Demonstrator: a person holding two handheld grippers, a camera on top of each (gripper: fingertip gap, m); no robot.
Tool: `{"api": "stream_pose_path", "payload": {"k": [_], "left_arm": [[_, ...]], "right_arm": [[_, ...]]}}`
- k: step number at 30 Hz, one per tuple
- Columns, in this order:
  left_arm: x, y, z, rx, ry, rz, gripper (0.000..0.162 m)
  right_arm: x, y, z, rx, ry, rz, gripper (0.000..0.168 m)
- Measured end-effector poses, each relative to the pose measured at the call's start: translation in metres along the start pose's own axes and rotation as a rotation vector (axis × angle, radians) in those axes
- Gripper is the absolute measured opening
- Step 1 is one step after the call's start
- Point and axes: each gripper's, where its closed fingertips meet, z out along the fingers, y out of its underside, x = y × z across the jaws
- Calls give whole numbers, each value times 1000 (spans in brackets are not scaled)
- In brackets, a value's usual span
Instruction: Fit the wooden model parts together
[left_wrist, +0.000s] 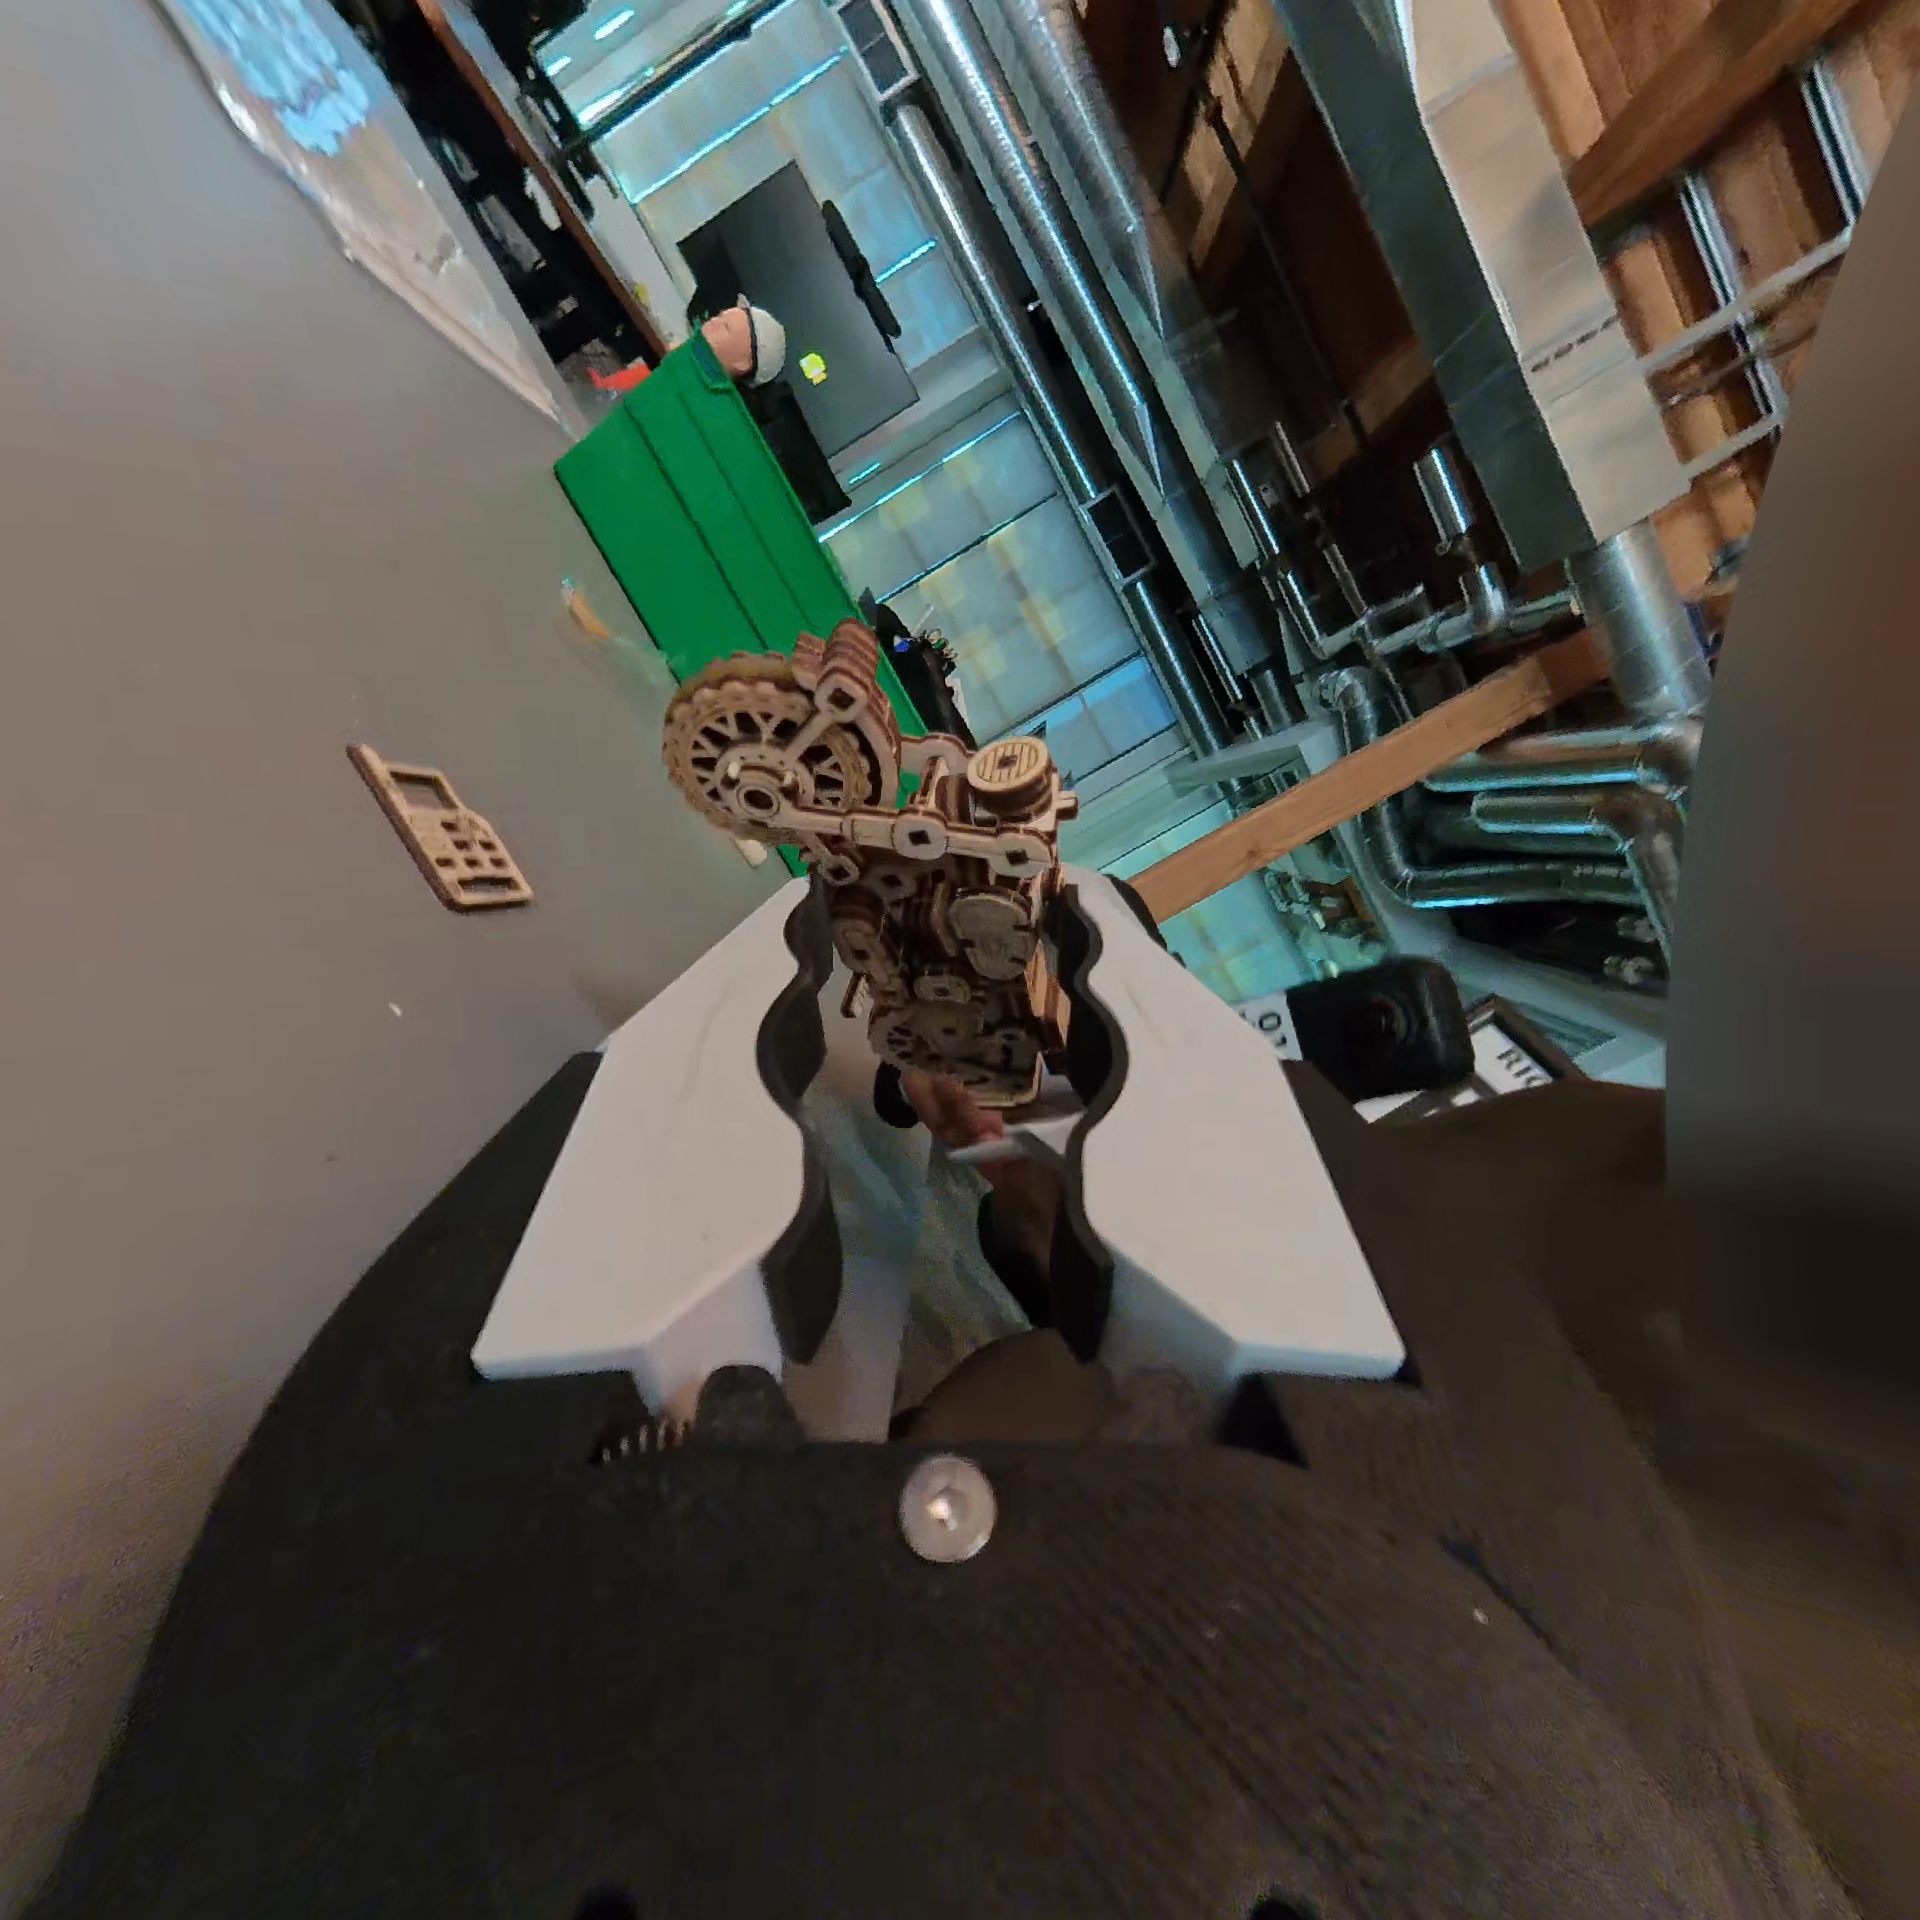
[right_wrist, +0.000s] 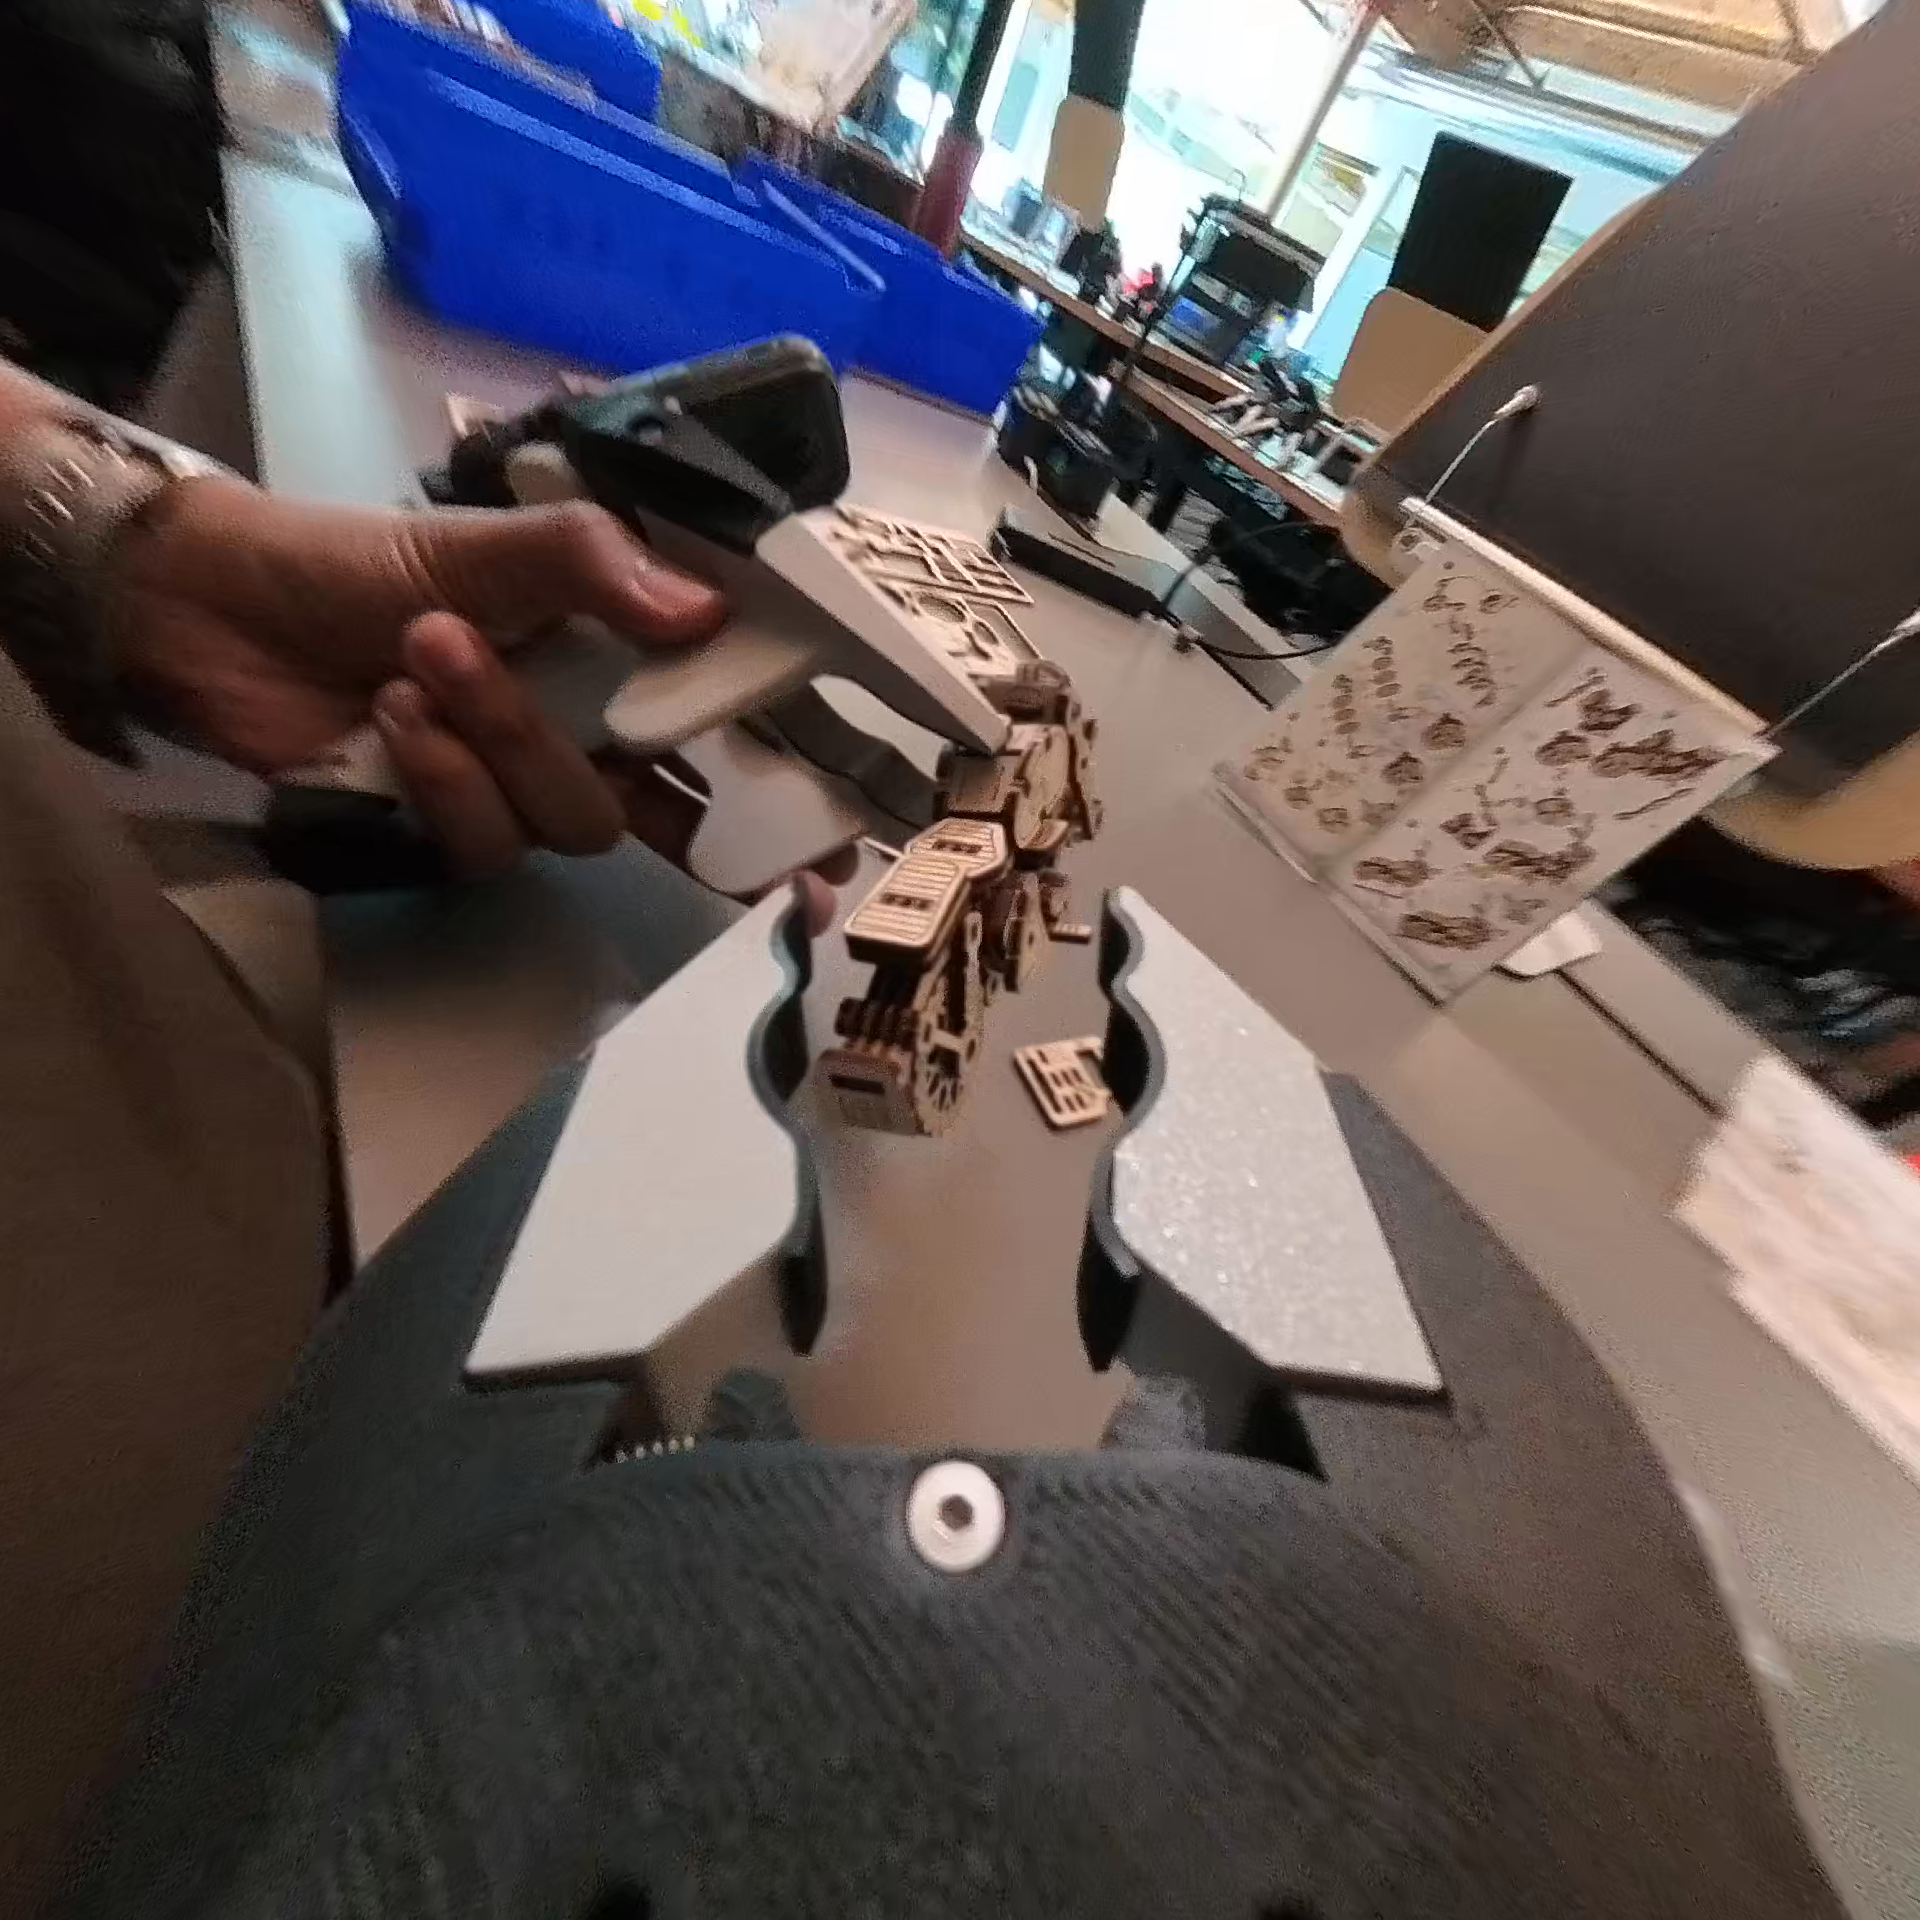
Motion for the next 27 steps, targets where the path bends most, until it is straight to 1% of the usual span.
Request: {"api": "stream_pose_path", "payload": {"k": [3,6,8,10,13,16,21,27], "left_arm": [[6,-2,-3,-27,7,137,40],[16,2,-4,-72,32,298,41],[22,6,-5,-94,43,390,41],[26,11,-4,-117,56,455,41],[31,18,-3,-142,93,468,41],[34,25,-2,-168,116,487,41],[35,33,-1,-200,136,502,41],[36,33,-1,-207,152,479,41]], "right_arm": [[6,-9,-5,83,-59,201,65],[18,-13,-10,144,-123,448,67],[17,-15,-11,166,-210,613,68],[13,-16,-9,162,-282,728,72],[1,-9,-4,104,-335,759,76],[-3,-15,-5,128,-365,774,66],[-6,-16,-8,132,-414,791,62],[-10,-16,-10,134,-461,801,54]]}}
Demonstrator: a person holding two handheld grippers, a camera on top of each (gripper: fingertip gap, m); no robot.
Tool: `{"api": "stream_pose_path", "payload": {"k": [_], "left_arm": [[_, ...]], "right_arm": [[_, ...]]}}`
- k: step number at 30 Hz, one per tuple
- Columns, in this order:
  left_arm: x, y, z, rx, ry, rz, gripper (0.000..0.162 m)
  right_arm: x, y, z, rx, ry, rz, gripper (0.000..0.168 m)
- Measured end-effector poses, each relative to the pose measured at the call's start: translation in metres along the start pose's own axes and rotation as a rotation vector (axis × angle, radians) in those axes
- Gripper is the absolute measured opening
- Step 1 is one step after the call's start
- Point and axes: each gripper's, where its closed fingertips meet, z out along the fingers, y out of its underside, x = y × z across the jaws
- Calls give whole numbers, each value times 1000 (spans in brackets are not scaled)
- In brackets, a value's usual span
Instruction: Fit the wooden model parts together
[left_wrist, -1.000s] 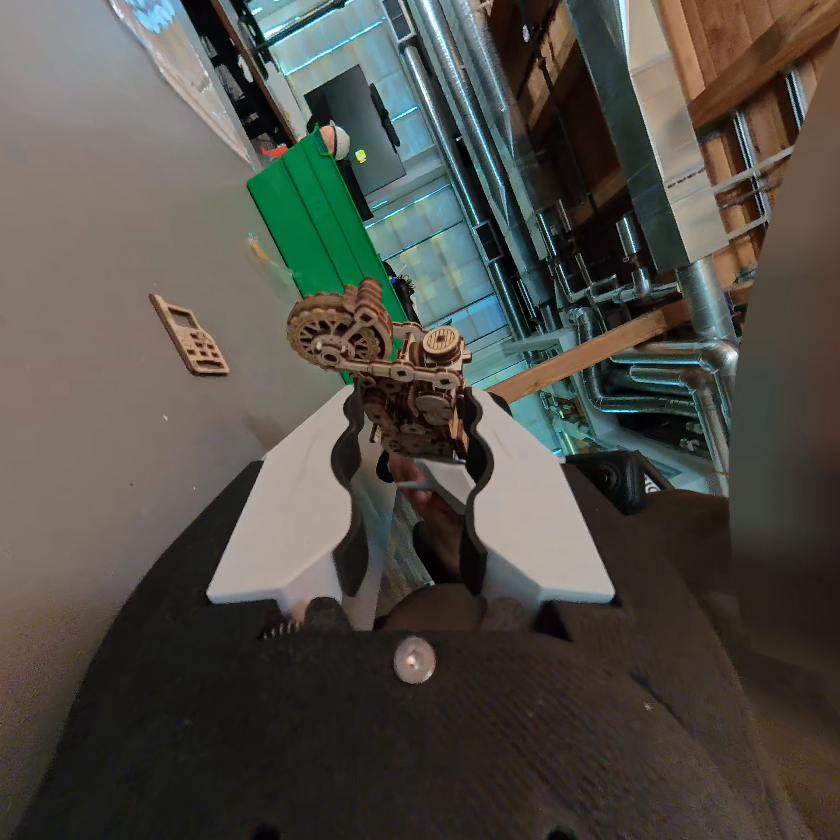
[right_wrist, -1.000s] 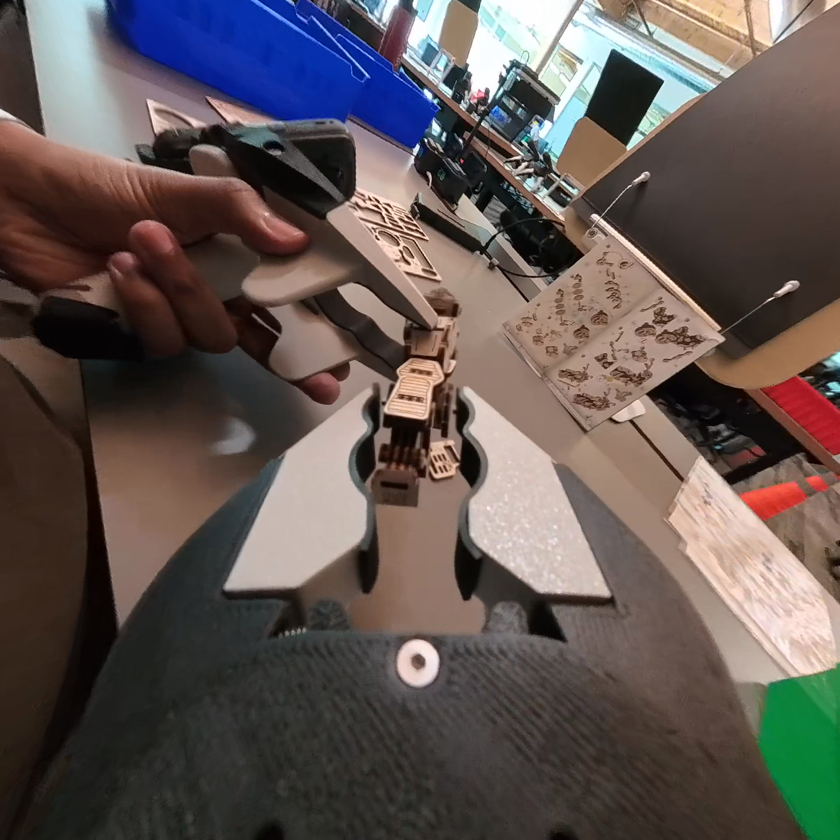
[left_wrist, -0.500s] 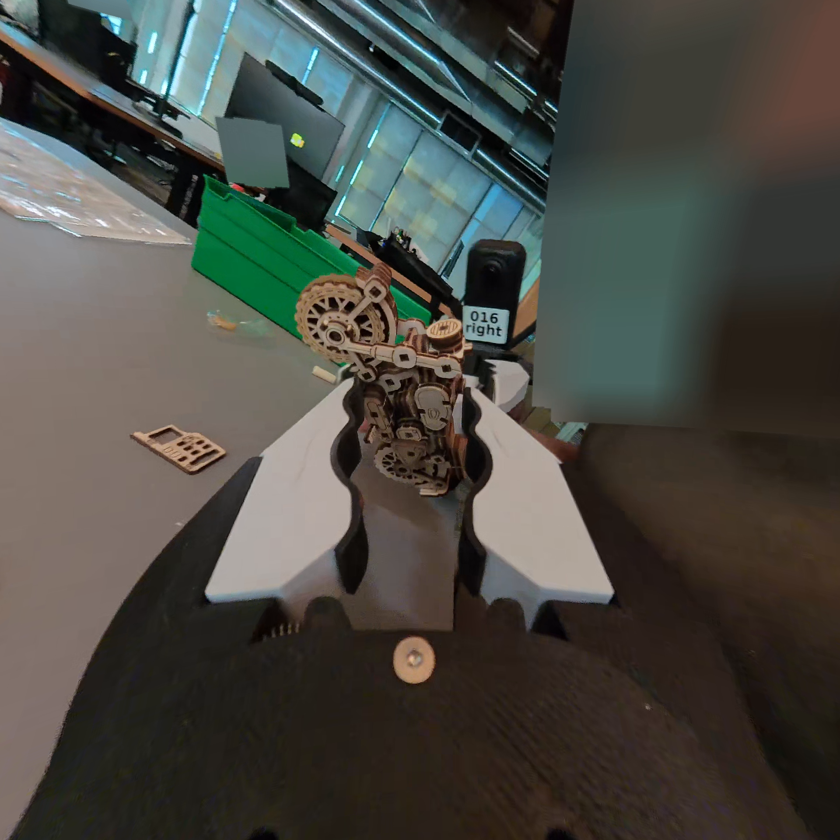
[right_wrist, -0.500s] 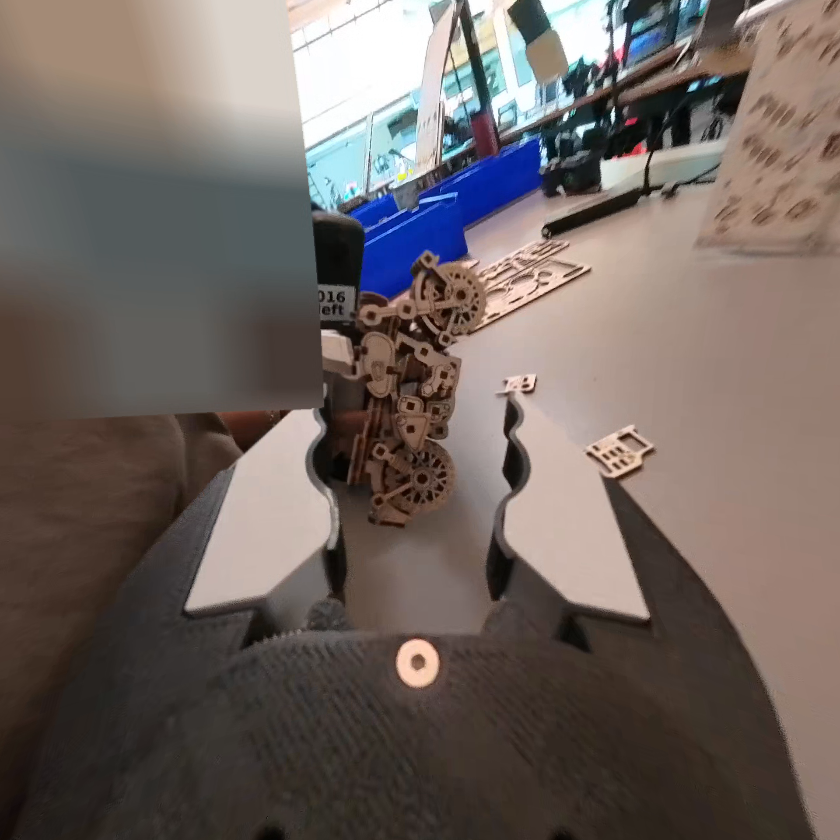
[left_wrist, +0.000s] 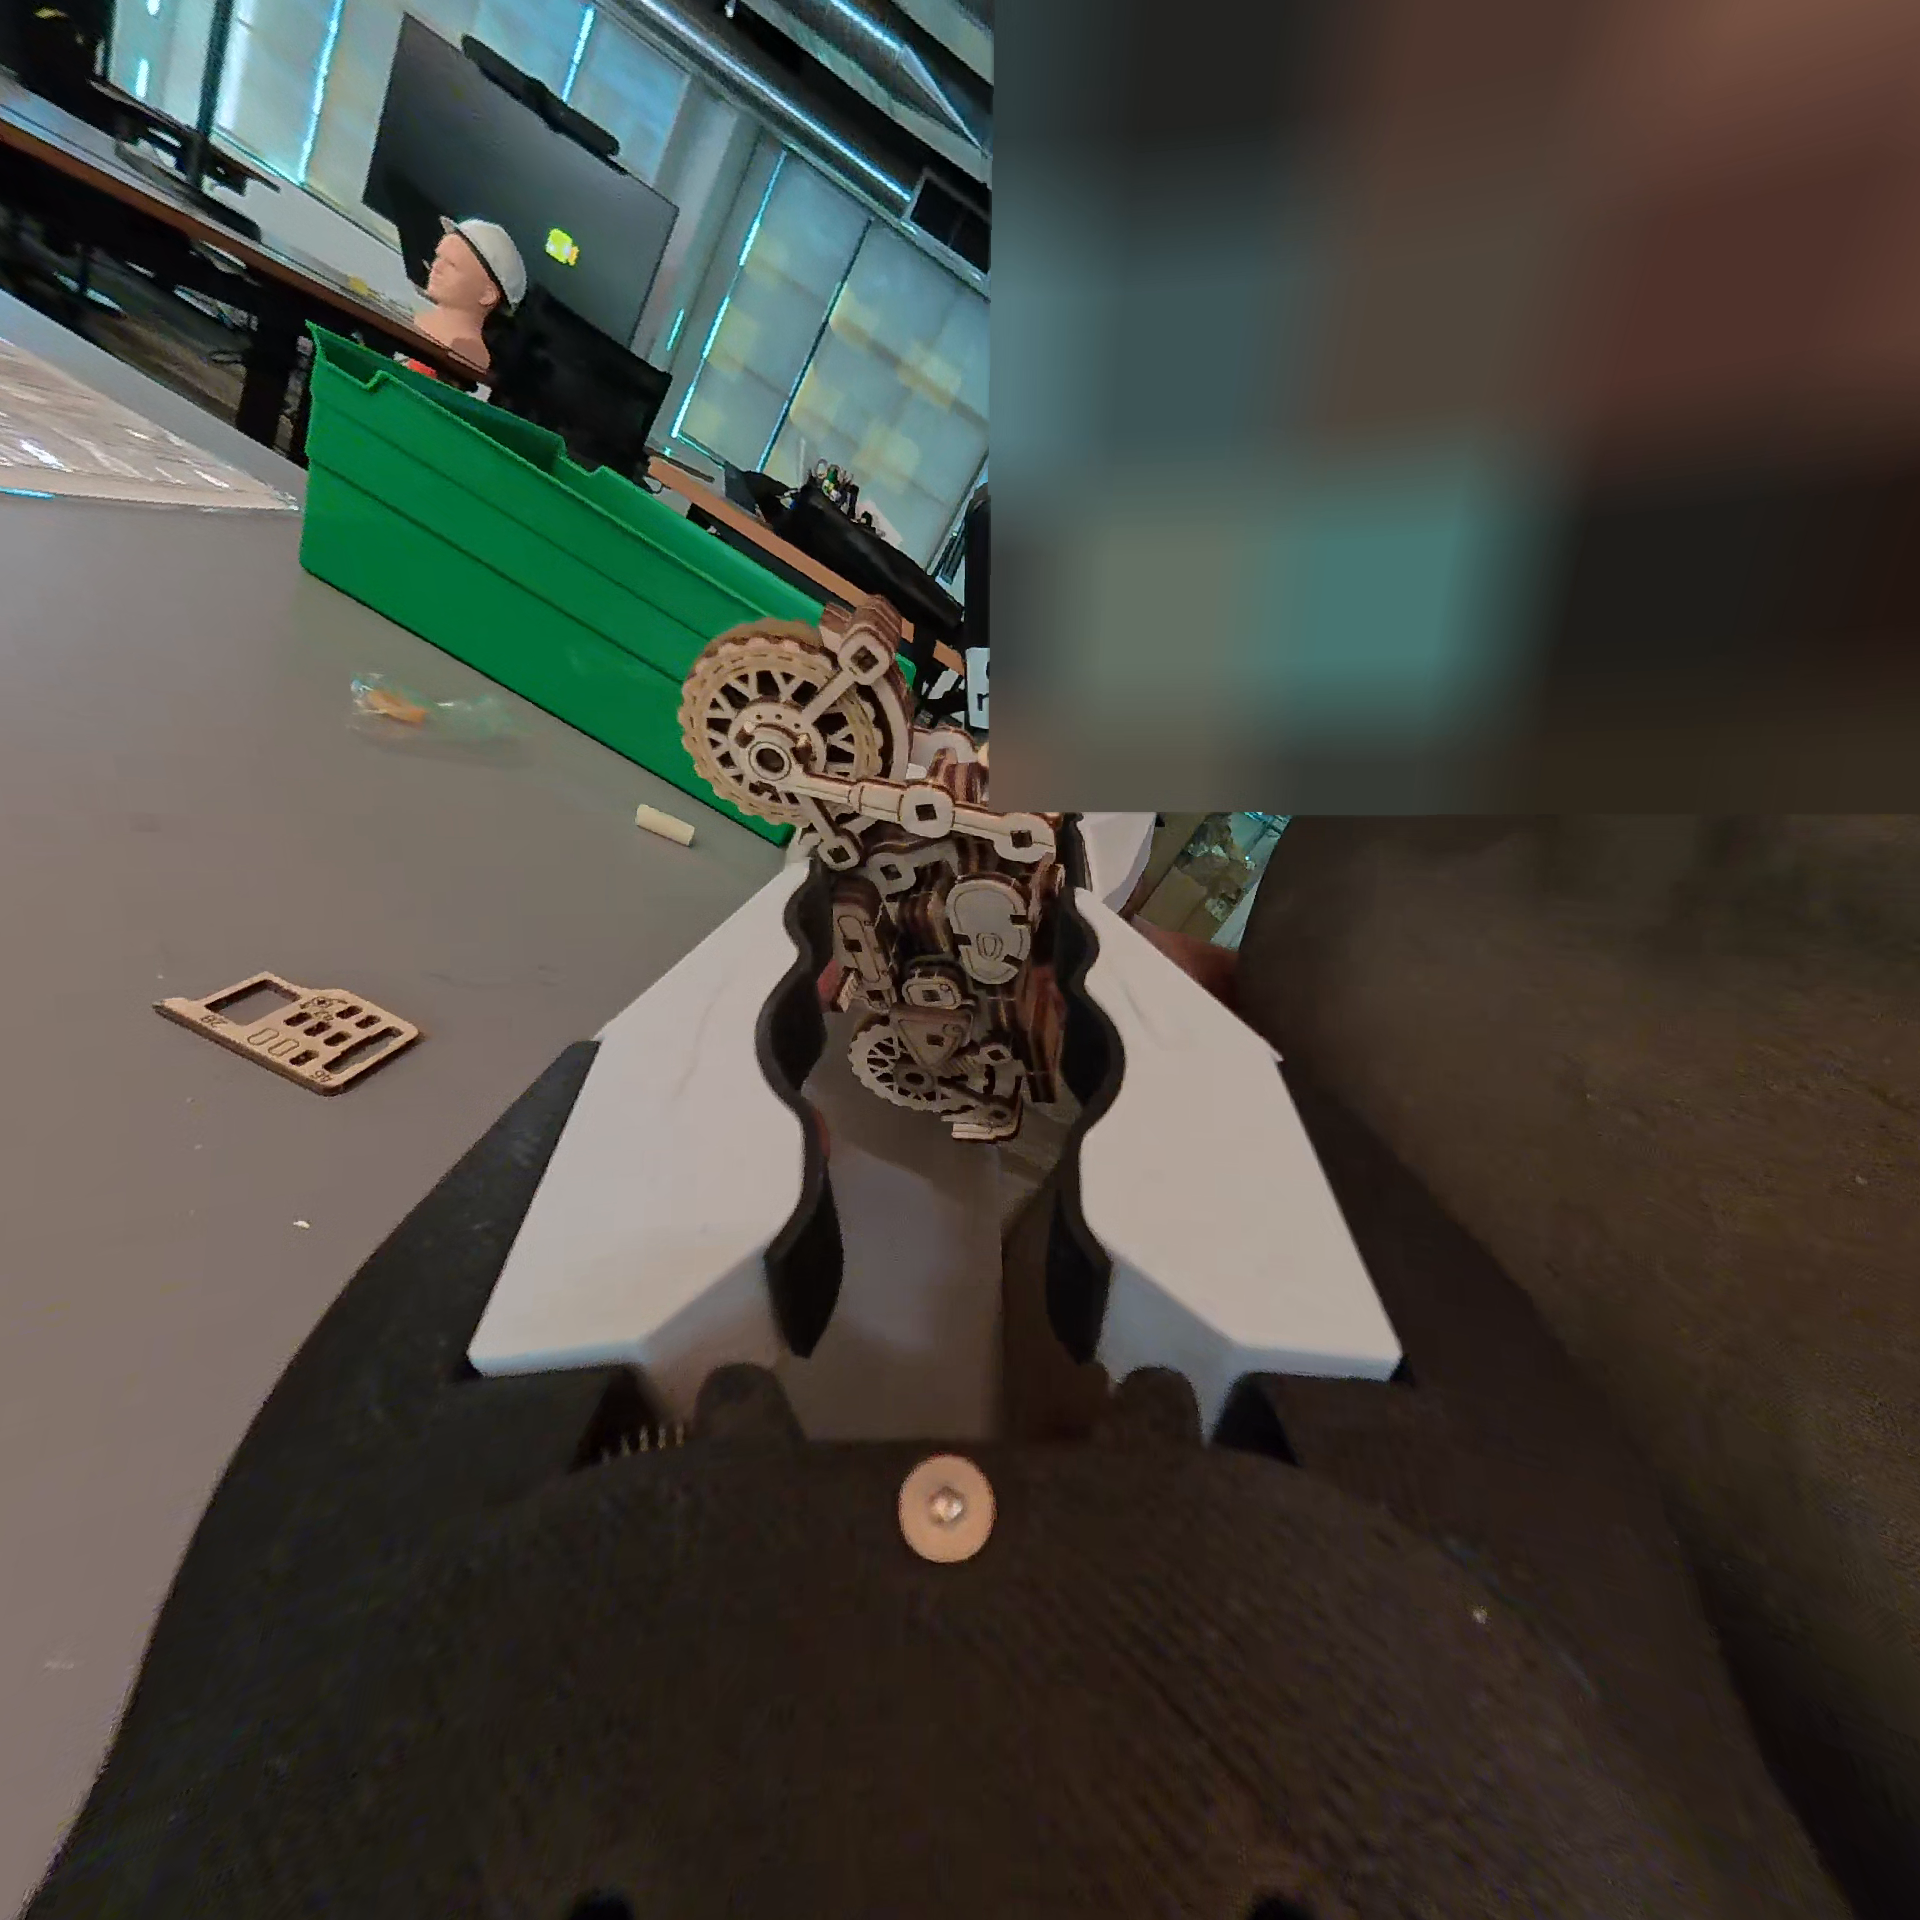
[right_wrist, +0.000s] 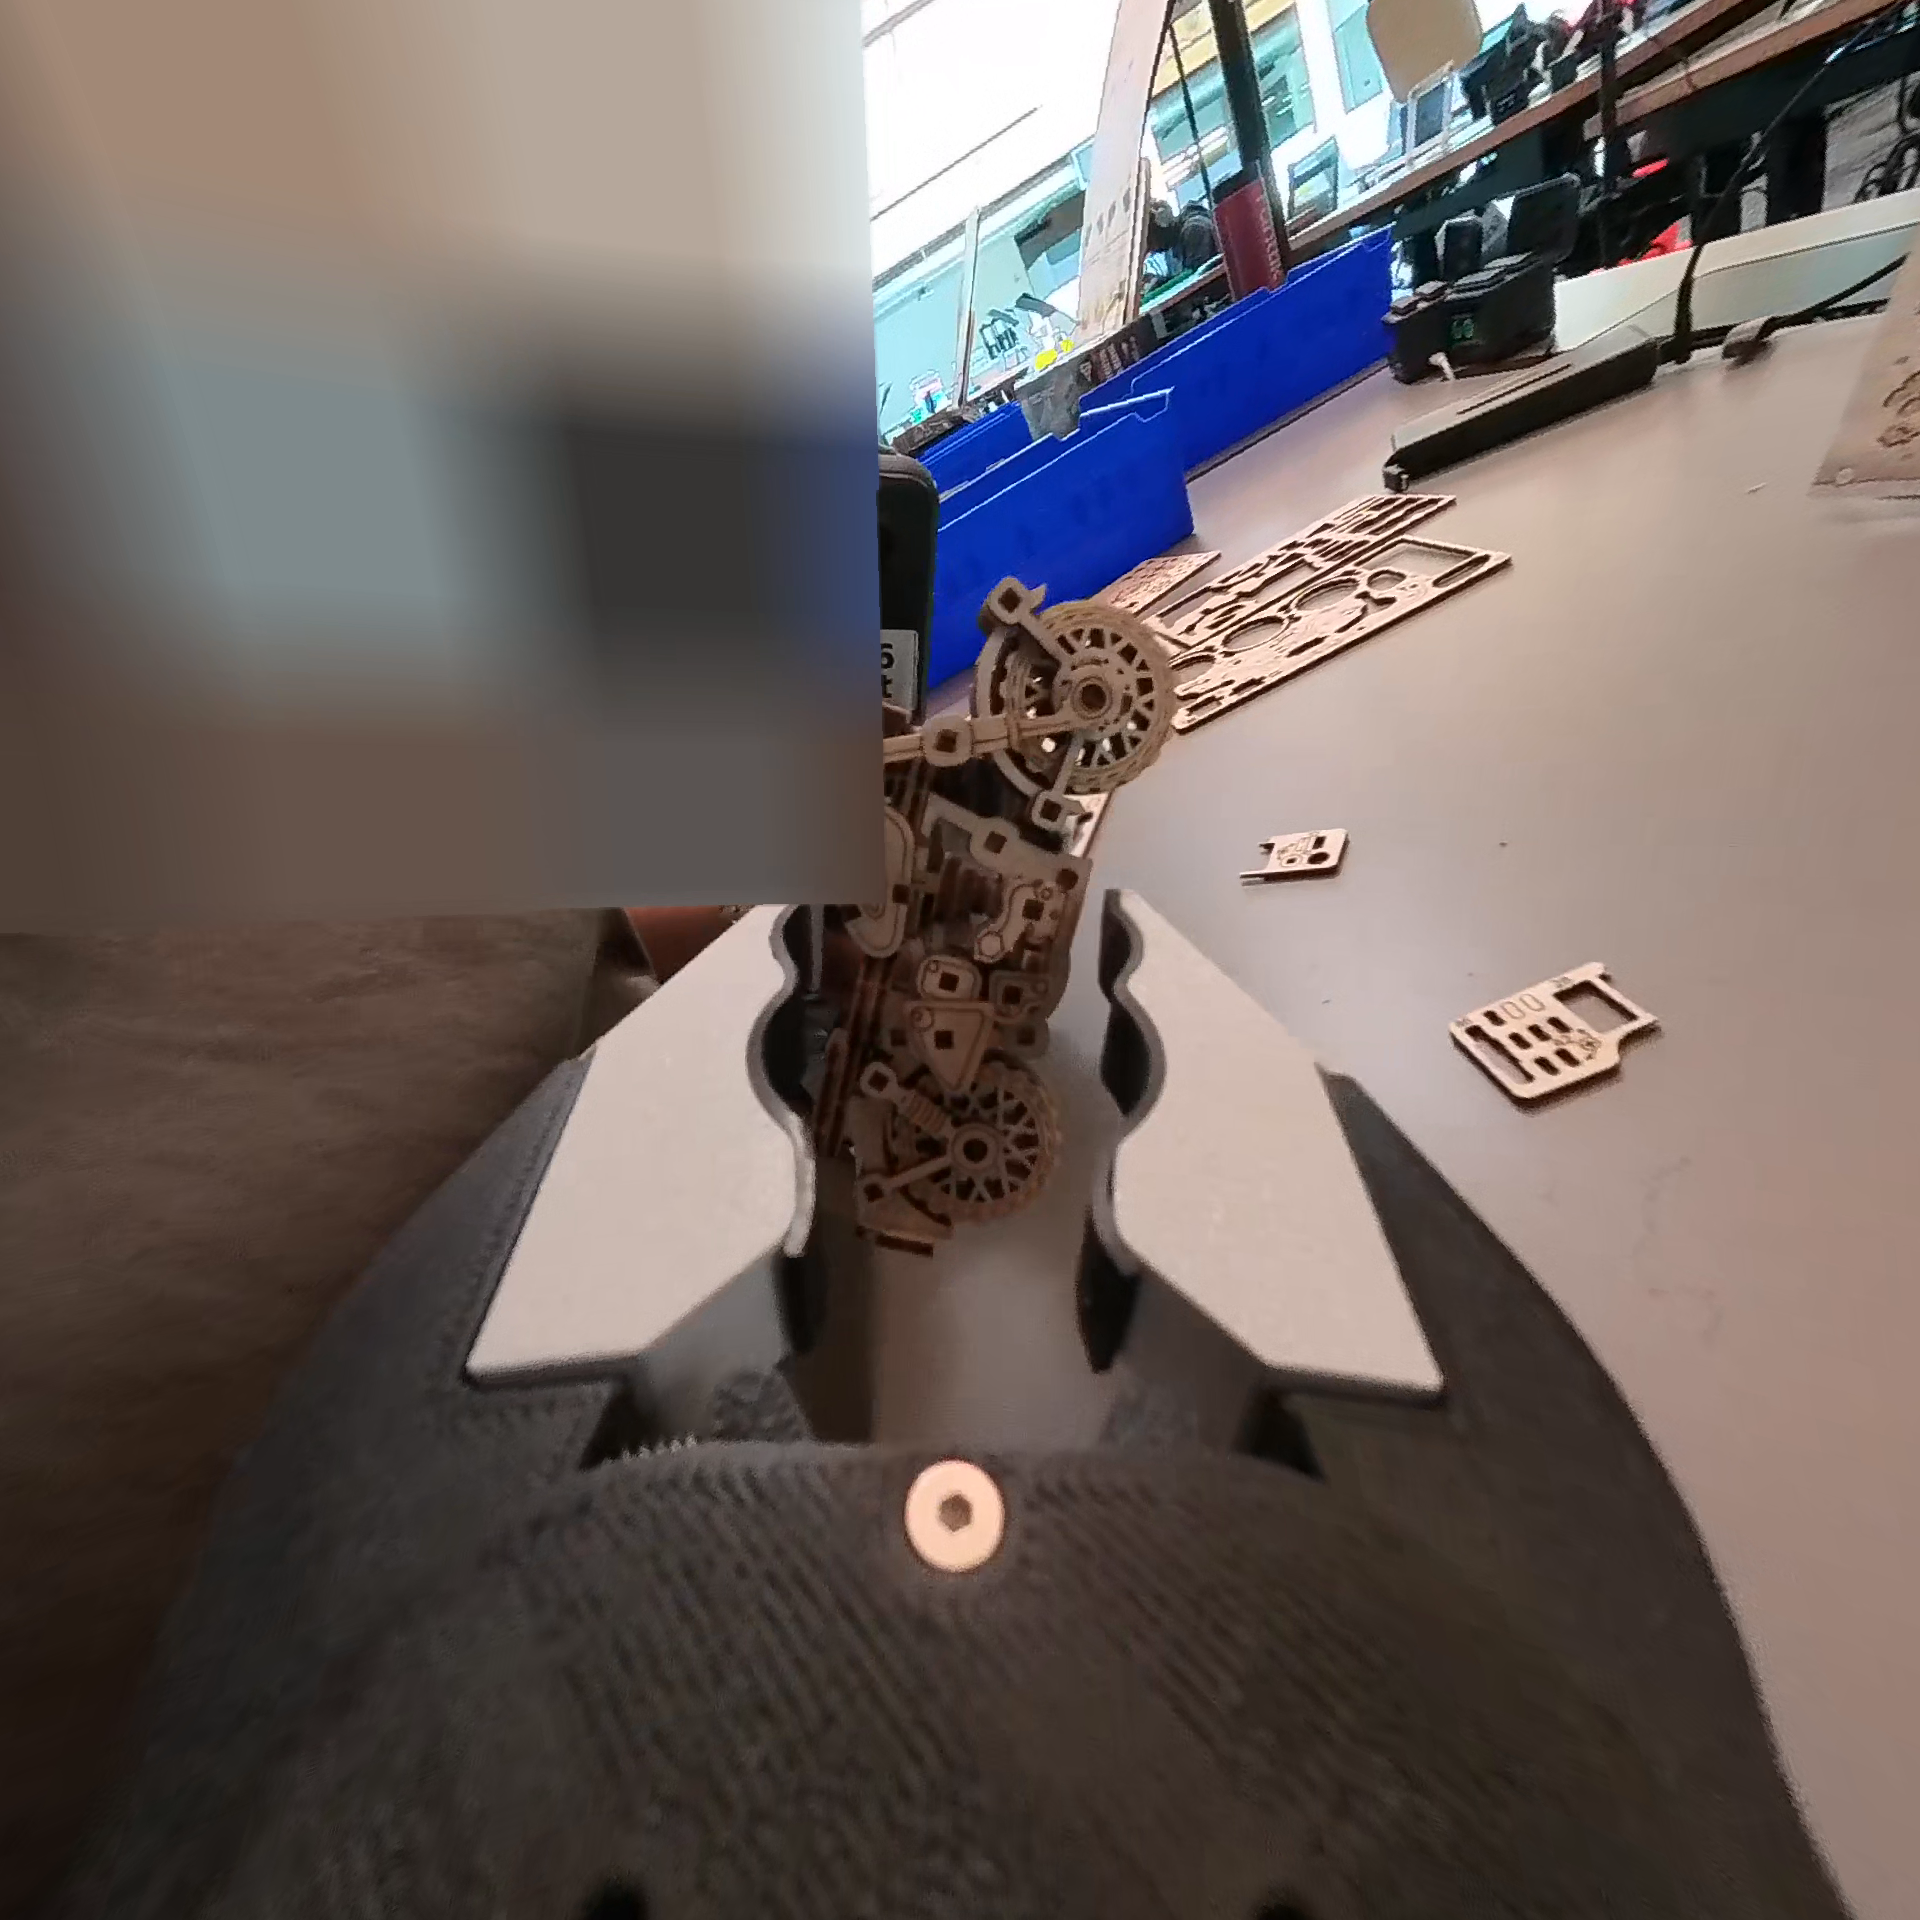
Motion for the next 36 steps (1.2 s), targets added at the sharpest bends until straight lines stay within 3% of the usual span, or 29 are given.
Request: {"api": "stream_pose_path", "payload": {"k": [15,36], "left_arm": [[4,7,-1,-60,23,-3,41],[9,8,-5,-72,90,-55,39]], "right_arm": [[-3,3,-2,-12,-58,24,47],[-8,11,0,-83,-47,-89,46]]}}
